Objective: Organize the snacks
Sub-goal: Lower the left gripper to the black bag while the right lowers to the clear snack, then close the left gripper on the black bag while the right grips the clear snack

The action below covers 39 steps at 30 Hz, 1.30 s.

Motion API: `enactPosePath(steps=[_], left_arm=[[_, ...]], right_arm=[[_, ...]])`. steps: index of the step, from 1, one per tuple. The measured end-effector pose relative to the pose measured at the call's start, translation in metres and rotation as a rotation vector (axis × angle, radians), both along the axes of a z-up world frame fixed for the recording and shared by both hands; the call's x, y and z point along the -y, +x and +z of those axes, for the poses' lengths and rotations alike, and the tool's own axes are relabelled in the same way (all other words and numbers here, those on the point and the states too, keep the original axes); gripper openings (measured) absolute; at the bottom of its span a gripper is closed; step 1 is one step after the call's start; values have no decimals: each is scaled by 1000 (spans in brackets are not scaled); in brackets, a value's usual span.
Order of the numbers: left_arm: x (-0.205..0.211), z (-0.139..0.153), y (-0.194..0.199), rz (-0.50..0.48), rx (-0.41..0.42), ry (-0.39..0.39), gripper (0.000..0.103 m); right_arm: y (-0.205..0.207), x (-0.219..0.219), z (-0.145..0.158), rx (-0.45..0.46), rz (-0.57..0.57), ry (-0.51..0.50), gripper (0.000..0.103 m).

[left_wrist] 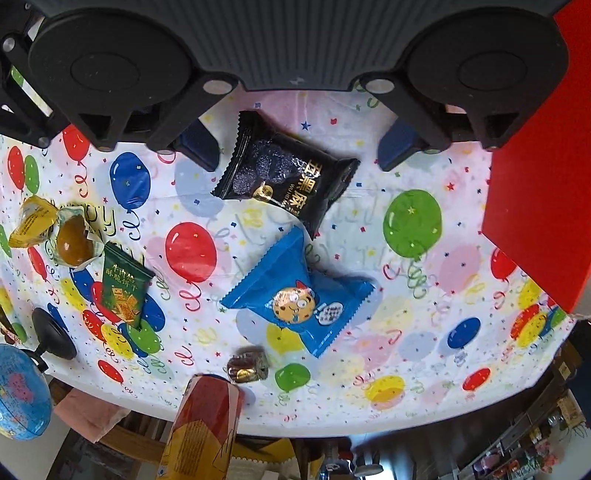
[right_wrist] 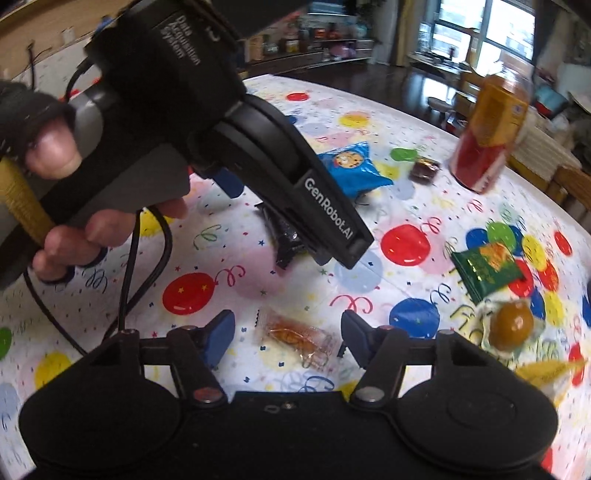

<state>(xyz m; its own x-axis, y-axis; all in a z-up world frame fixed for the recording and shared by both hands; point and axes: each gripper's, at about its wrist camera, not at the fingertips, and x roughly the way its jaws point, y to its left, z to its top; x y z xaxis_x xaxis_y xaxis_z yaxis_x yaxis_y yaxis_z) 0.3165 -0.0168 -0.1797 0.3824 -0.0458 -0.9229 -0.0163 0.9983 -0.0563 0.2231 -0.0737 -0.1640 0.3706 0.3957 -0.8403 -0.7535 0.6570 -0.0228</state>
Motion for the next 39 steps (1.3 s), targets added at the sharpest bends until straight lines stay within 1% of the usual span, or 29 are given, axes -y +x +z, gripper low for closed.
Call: enactPosePath(steps=[2,3,4,6,8,12,17,19,23,24,25,30,33,36,39], left_arm=[[0,-2,0,-5,-7,-4,82],[0,-3,1,-8,-12,-4,76],[1,-4,1,-8,-15,1,74],[0,-4,0,-10,-10,-2,73],[0,-4,0,-10,-6,-3,71],[-2,-3,0,2,-2,-15,67],[-4,-1,-2,13,4,-15,60],[-4,0,-4,13,7,-19,51],[-5,1,-10,10,14,-14,46],[-6,1,-11,11,14,-16,27],[-6,1,-12,10,11,-9,20],[-10,5,-21,10,19,-10,20],[-16,8,-28,23,10,-40,20],[-20,14,-34,25,18,-56,20],[-20,20,-38,17,28,-44,20]], right_arm=[[2,0,-2,-8,39,-12,54],[3,0,-3,-12,59,-20,53],[4,-1,-4,-16,73,-28,52],[5,-1,-6,-27,84,-39,44],[5,-1,-7,-30,97,-37,43],[3,-3,-7,-24,109,-48,34],[-7,-5,-6,8,109,-66,27],[-13,-6,-5,20,104,-74,26],[-20,1,1,30,60,-72,25],[-21,2,2,30,44,-69,25],[-21,5,4,28,30,-64,25],[-29,13,14,30,-40,-43,25],[-30,19,18,25,-69,-22,25],[-35,26,23,28,-87,-2,25],[-38,30,26,29,-104,14,25]])
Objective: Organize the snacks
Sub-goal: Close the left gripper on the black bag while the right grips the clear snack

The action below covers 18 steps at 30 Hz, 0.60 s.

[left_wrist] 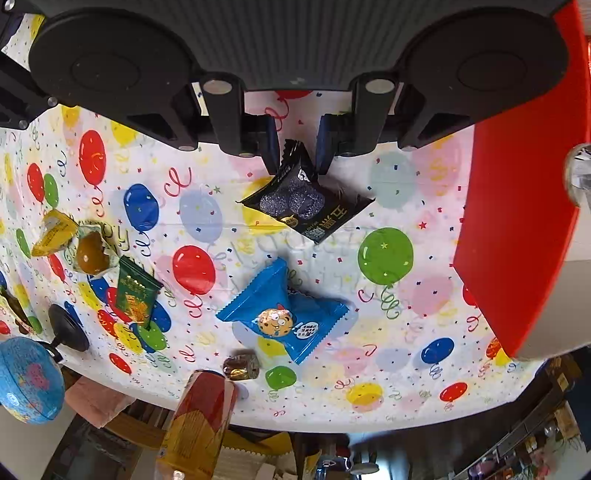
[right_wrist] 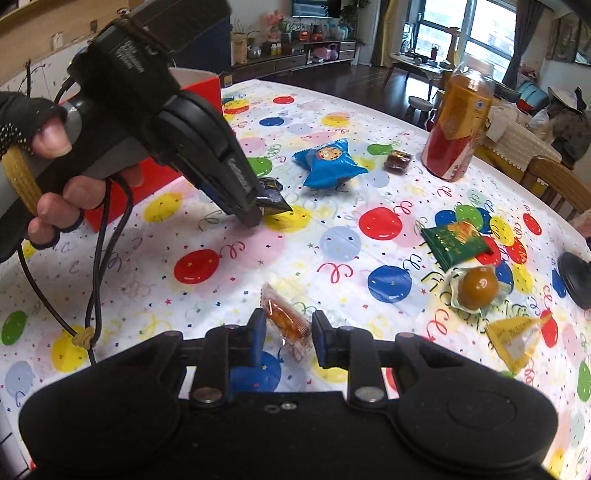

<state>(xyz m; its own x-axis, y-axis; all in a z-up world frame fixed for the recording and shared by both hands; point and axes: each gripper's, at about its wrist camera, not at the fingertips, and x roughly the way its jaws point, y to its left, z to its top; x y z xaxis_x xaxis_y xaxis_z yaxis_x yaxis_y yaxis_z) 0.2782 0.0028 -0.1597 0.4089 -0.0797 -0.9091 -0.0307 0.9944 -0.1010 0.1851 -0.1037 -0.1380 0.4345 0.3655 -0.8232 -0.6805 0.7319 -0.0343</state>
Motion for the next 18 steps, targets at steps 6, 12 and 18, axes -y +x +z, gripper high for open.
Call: enactPosePath(steps=[6,12,18], left_arm=[[0,16,-11,0,13,-15,15],[-6,30,-27,17,1,-73,13],[-3,29,-46,14,-35,-90,14]], right_arm=[[-6,10,8,4,-44,44,25],[-14,19,18,13,-66,91,25],[-25,27,27,12,-74,132,25]])
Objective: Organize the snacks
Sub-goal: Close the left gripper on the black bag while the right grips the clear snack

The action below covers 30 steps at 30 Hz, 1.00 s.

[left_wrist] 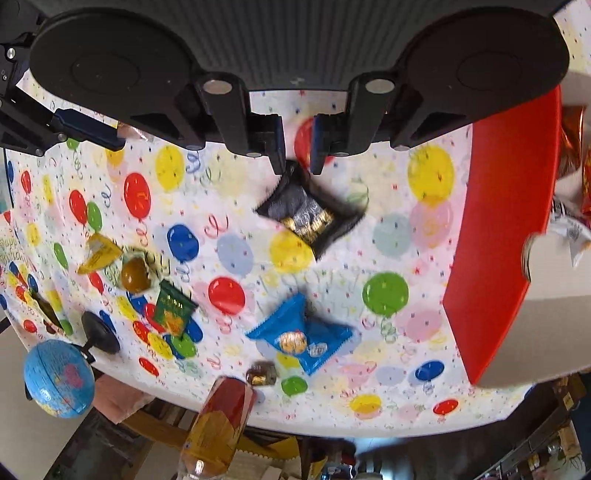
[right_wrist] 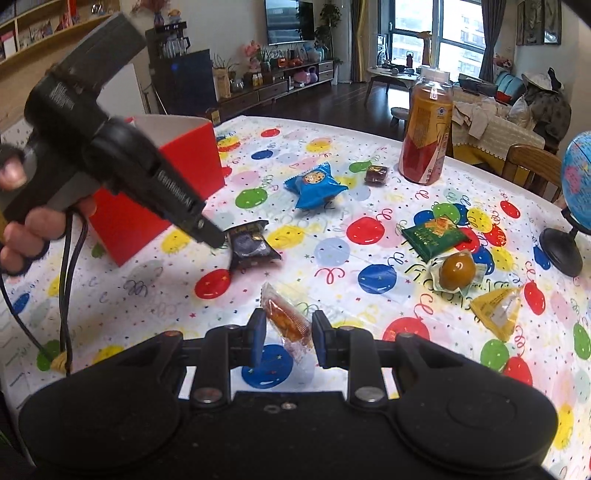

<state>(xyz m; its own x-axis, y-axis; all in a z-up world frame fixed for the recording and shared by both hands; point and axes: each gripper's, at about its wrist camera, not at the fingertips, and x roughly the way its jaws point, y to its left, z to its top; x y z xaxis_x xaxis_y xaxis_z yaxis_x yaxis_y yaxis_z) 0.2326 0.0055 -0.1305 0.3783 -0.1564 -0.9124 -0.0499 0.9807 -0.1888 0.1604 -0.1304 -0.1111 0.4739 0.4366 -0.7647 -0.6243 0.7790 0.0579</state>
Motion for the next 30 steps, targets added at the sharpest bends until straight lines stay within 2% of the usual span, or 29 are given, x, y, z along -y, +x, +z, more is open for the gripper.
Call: enactPosePath(steps=[3,5,8,9,10,14,17,23,27,30], left_arm=[[-3,-1,2,35,-17,-25,14],[-4,-1,4,60,-30,-25,19],[-5,-1,8,103,-28,-20,47],[-5,-1,9,120,-20,-19,62],[-5,-1,10,136,-14,-22,70],[-6,-11,27,244,-60,-29,72],[-3,-19,40,319,-61,3,72],[4,-30,59,380,-80,-8,72],[10,-38,64,385,-97,17,70],[11,-40,64,385,-99,23,63]], right_arm=[[-5,2,1,0,2,8,25],[-7,2,2,1,1,13,25],[-9,4,4,3,2,21,25],[-10,5,4,4,3,21,25],[-10,5,5,5,2,24,25],[-10,9,5,8,-1,26,25],[-9,13,5,8,-7,22,25],[-7,20,4,3,-16,17,25],[-6,24,4,9,-19,18,25],[-6,26,5,10,-23,19,25]])
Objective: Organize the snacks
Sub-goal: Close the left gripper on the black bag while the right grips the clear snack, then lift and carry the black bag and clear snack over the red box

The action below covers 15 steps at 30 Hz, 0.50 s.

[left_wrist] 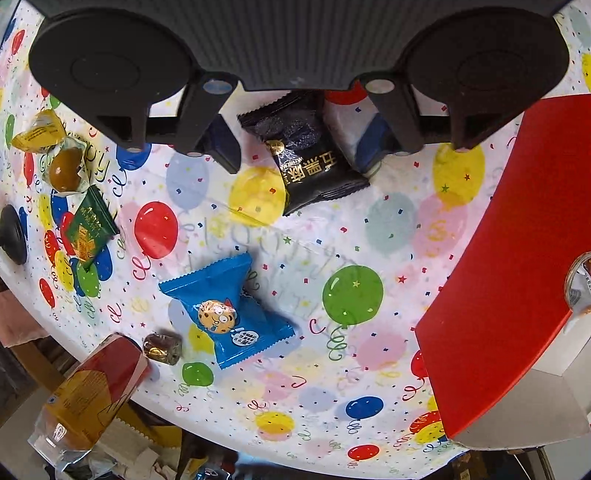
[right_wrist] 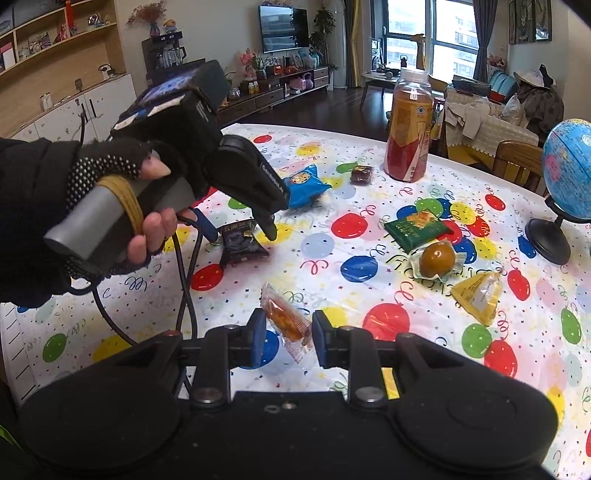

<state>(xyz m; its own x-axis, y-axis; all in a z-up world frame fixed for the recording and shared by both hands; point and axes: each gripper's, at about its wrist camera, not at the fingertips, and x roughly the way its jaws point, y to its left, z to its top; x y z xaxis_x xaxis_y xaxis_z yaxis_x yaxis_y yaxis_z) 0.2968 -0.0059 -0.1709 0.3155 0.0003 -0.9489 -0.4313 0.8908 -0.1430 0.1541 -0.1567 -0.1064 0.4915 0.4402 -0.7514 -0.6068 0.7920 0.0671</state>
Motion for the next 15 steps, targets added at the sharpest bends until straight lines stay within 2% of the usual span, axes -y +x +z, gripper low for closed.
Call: enactPosePath(steps=[2,4,6,15], left_arm=[[1,-1,0,-5,-6,13,54],[0,-1,0,-13,-11,17,38],[0,-2,-2,-23,-9,20,33],[-3,12,-22,-73,20,34,31]], right_arm=[[0,2,0,-2,-4,1,25],[0,3,-1,-4,-9,2,25],[0,2,-1,-5,-11,2,25],[-6,-2,7,14,-16,2,25]])
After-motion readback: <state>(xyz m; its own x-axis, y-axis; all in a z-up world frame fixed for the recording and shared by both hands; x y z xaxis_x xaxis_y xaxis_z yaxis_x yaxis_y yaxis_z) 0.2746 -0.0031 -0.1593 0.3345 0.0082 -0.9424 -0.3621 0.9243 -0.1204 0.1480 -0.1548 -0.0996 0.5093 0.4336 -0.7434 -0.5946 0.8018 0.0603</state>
